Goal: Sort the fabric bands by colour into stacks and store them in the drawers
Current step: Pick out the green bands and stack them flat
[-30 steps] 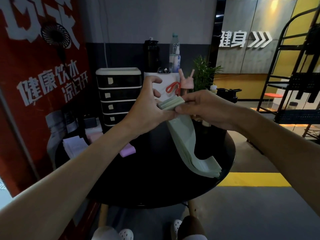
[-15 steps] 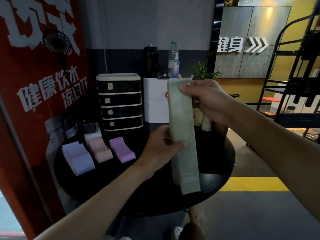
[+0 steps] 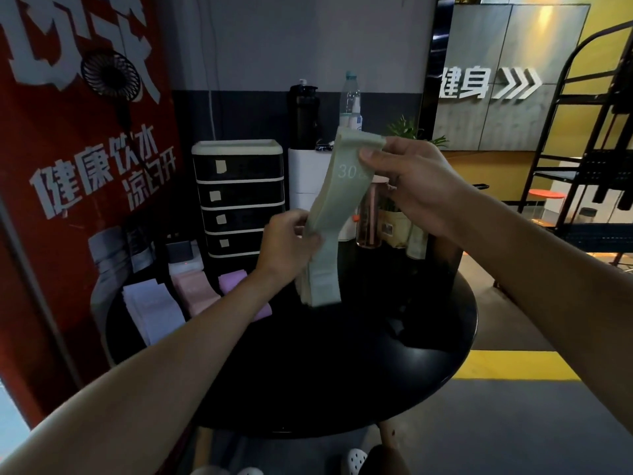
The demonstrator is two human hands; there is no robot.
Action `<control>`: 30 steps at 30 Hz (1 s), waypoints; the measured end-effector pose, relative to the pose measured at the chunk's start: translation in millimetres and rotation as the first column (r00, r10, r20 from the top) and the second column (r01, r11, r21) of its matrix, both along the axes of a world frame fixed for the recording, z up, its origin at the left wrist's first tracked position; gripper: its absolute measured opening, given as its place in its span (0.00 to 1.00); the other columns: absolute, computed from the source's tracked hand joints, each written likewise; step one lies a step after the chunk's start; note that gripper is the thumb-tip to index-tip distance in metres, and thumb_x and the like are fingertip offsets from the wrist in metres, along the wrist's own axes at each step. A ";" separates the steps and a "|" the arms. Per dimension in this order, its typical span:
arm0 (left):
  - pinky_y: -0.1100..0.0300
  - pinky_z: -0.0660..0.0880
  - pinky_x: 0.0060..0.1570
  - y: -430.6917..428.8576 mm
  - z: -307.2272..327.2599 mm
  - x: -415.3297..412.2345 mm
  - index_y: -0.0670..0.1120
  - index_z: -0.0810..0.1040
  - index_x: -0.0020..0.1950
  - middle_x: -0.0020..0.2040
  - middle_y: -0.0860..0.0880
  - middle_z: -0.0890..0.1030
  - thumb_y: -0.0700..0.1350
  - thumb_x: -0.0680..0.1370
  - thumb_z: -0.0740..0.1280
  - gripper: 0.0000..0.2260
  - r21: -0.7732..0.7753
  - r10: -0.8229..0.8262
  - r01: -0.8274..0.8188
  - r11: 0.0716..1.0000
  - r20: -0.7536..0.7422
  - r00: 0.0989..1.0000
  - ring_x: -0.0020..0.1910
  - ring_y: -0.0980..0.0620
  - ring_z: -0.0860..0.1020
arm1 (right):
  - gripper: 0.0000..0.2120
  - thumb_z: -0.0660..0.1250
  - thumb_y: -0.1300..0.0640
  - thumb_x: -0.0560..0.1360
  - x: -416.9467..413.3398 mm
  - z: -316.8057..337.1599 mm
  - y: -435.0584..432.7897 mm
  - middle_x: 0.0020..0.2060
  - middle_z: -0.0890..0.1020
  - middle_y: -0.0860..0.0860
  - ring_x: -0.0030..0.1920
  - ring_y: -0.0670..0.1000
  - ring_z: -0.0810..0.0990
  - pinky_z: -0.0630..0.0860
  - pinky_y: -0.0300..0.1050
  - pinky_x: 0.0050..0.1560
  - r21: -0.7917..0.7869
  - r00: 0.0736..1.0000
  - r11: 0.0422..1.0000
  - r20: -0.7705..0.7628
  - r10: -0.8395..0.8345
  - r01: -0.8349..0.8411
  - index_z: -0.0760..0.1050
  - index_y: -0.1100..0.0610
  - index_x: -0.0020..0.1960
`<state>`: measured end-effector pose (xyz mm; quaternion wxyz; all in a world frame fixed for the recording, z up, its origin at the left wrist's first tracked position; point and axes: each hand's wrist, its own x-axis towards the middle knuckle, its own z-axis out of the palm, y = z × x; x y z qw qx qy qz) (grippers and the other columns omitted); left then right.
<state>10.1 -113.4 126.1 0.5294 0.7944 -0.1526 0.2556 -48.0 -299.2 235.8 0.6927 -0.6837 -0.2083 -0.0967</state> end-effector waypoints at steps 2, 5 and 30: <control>0.56 0.81 0.42 0.0 -11.5 1.0 0.42 0.84 0.47 0.43 0.45 0.85 0.37 0.69 0.74 0.08 -0.006 -0.044 0.044 0.999 -0.012 0.999 0.43 0.51 0.83 | 0.06 0.67 0.61 0.77 0.1 -12.3 -3.9 0.52 0.83 0.51 0.45 0.46 0.83 0.76 0.39 0.46 -0.035 1.000 0.999 -0.012 -0.007 0.007 0.80 0.58 0.53; 0.67 0.75 0.41 -9.6 -55.5 -15.3 0.43 0.84 0.45 0.39 0.53 0.83 0.31 0.69 0.76 0.10 0.028 -0.071 0.073 0.997 -0.070 0.995 0.37 0.67 0.78 | 0.07 0.69 0.61 0.76 -3.6 -44.0 -10.1 0.54 0.83 0.50 0.48 0.45 0.83 0.75 0.38 0.49 -0.093 0.998 0.996 -0.065 -0.020 0.014 0.81 0.58 0.53; 0.61 0.68 0.66 -0.1 -119.7 -66.1 0.63 0.63 0.71 0.63 0.63 0.74 0.70 0.74 0.60 0.27 0.107 -0.148 0.215 0.971 -0.441 0.886 0.65 0.60 0.72 | 0.09 0.71 0.58 0.75 54.1 -145.4 10.6 0.43 0.86 0.53 0.43 0.49 0.84 0.78 0.38 0.38 -0.055 0.921 0.998 -0.388 -0.021 -0.001 0.81 0.63 0.52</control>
